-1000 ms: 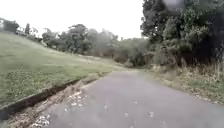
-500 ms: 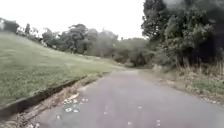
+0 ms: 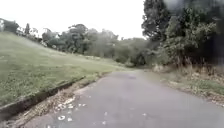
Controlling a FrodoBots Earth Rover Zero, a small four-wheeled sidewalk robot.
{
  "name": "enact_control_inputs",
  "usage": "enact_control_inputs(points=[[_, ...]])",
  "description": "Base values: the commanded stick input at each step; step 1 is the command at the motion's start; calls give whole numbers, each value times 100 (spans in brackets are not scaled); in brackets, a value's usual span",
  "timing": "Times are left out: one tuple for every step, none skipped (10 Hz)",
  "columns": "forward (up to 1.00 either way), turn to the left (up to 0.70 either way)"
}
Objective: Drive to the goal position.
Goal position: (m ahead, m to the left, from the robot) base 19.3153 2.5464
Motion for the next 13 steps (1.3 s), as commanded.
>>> enact_control_inputs(points=[[50, 0], [50, -41], [50, -47], [50, -49], [50, -44], [50, -40], [50, -15], [50, -4], [50, 0], [50, 0], [50, 0], [50, 0], [50, 0]])
